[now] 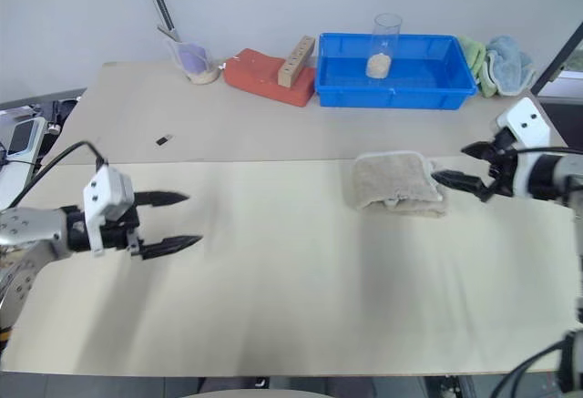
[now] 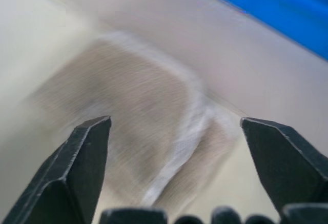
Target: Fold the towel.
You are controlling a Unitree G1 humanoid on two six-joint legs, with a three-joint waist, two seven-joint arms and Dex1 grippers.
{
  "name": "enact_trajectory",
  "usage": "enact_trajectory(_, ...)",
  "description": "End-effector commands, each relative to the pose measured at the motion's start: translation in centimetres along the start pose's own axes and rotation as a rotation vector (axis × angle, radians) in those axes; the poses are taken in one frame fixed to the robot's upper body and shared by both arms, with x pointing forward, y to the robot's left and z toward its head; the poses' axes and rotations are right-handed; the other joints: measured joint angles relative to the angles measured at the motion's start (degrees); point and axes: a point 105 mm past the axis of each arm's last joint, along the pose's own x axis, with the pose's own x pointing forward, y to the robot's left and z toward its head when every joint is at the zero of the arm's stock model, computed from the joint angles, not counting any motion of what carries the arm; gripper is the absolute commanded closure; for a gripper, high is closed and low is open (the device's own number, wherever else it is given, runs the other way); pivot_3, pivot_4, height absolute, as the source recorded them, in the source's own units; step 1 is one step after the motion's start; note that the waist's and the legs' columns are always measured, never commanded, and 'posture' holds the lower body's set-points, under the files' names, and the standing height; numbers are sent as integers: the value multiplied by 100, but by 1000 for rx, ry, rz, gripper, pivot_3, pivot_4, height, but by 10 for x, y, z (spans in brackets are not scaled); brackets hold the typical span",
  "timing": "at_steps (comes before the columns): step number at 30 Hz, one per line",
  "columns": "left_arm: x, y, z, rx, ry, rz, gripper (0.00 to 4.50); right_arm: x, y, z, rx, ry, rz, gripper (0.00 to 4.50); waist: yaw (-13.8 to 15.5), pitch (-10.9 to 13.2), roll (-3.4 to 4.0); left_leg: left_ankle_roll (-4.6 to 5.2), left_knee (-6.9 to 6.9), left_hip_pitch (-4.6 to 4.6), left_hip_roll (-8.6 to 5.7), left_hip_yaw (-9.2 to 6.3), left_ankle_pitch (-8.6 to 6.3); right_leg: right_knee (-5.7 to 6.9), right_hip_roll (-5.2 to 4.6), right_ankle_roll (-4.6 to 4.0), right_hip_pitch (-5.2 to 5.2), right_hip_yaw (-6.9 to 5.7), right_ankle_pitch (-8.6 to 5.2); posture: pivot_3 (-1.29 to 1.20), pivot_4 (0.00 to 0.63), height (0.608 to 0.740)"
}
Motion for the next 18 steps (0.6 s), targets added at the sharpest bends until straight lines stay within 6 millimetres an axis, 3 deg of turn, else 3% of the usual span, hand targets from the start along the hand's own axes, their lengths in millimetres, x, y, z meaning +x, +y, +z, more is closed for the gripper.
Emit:
enact_trajectory(1, -20, 18, 2, 90, 38, 109, 0, -18, 20, 15, -159, 12, 129, 28, 8, 0, -1, 0, 0, 5, 2, 1, 0, 0, 1, 0, 3, 0, 0, 0, 150, 740)
enact_trajectory(10, -54, 21, -5, 10, 97, 123, 0, -37, 46, 5, -143, 69, 215, 28, 3, 1, -1, 0, -6, 2, 6, 5, -2, -2, -6, 0, 2, 1, 0, 0, 150, 740)
enact_trajectory(18, -54, 21, -2, -14, 78, 133, 0, -28, 49, 12, -138, 49, 225, 28, 4, 1, -1, 0, -6, 7, 8, 9, -2, -3, -6, 0, 4, 3, 0, 0, 150, 740)
